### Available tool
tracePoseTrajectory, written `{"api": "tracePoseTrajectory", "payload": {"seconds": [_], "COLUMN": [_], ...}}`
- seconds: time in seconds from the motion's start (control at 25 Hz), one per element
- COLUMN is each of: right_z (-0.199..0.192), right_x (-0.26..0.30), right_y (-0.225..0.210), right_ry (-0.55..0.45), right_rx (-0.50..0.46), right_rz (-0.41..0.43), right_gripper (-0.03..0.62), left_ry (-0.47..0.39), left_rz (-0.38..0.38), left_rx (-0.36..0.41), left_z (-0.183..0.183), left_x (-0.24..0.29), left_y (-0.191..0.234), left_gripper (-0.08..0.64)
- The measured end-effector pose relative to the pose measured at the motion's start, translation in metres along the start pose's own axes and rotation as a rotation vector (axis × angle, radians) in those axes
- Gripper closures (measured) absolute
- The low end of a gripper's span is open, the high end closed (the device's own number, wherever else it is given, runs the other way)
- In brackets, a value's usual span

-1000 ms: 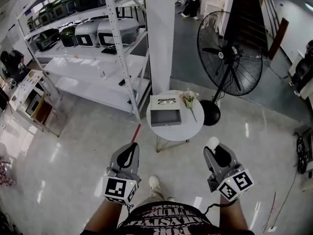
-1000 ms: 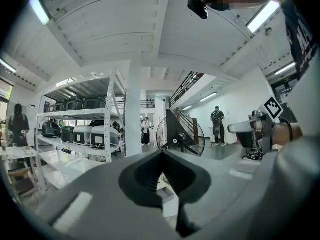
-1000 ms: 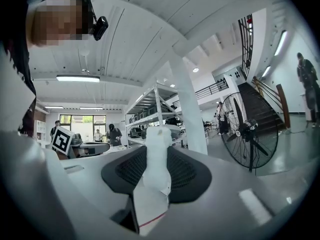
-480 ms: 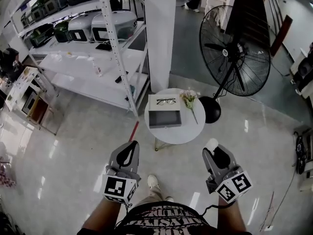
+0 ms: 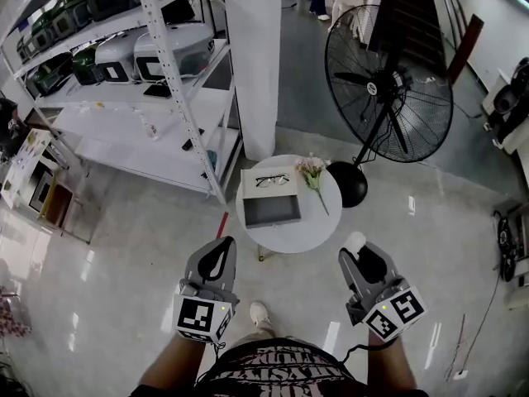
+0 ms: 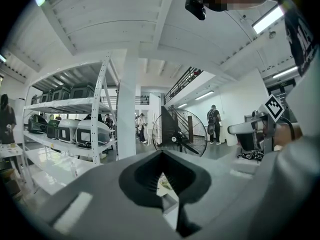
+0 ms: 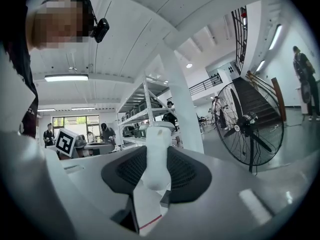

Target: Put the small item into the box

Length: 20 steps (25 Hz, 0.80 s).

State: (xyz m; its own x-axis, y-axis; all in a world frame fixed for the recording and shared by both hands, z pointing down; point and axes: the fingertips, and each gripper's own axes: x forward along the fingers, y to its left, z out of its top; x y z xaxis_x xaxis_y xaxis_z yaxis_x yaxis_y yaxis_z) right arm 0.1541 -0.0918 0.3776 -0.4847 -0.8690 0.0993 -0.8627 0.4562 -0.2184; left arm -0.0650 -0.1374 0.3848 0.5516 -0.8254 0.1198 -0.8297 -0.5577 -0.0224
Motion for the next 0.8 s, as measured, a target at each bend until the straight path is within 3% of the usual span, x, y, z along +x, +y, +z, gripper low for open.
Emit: {"api": "tracePoseTrajectory", "payload": {"seconds": [0.4,0.8], "right_z": [0.009,0.024], "right_x": [0.026,0.083], "right_y": [-0.012,0.011], "right_ry": [-0.009,-0.001], "right_rx": [0.005,-0.034], "right_rz": [-0.061,-0.013], "right_gripper": [0.437,0.437], "left_ry": [-0.05,-0.072], "left_rz": [-0.067,-0.041], "left_rx": [0.013,0.018], "left_z": [0.019,0.024], "left_x": [0.04,0.047], "left_y": [0.022,0.072], "left_gripper": [0.56,0.56]}}
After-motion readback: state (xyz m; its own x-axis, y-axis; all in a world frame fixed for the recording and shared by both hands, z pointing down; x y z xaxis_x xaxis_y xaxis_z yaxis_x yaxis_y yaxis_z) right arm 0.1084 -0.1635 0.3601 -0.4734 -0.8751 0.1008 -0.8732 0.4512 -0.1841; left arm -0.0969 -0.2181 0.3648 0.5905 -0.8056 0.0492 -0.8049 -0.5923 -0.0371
